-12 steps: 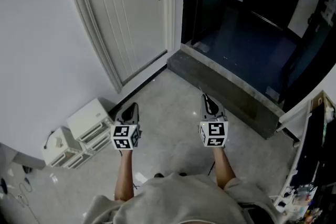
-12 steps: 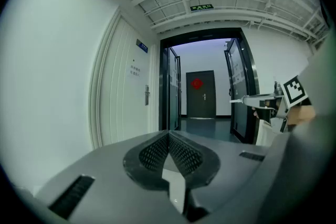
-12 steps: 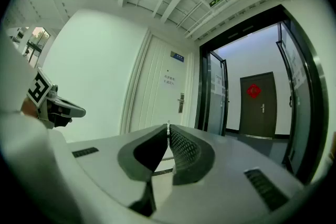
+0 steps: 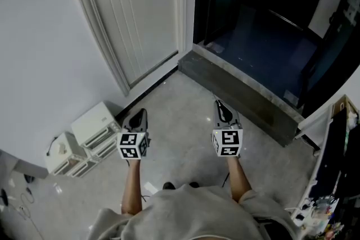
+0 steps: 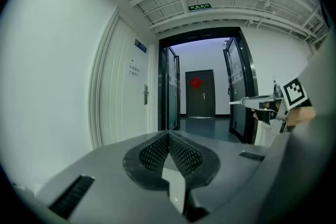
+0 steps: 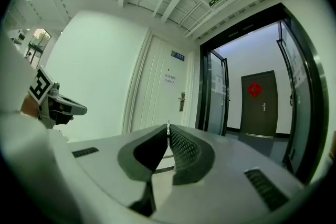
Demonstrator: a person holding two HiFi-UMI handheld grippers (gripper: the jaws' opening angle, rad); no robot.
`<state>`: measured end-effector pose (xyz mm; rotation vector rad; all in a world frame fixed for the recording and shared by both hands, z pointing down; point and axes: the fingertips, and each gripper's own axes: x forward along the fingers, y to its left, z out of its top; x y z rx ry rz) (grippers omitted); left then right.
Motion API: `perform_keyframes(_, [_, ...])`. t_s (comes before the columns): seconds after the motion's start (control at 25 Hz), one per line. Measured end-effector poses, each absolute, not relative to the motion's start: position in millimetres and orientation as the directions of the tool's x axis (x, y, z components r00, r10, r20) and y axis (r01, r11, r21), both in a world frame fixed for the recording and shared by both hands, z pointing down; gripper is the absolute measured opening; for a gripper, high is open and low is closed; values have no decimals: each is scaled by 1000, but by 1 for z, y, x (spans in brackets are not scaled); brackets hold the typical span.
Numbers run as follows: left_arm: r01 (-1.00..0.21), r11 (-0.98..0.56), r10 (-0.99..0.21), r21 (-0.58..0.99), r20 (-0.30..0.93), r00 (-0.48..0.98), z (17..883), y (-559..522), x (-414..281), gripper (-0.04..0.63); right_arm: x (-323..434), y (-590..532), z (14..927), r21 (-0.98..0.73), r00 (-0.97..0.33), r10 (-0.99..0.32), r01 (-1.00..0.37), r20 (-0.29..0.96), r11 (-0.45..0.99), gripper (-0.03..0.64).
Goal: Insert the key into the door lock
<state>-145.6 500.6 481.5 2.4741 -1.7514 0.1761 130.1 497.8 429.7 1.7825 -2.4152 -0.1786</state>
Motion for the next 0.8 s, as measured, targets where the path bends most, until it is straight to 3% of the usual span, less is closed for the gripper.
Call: perform_keyframes(0.8, [-946,-323,-930,-7,185,316,491,509,-69,17,191,492,443,155,-355,-934,-921,50,358,29])
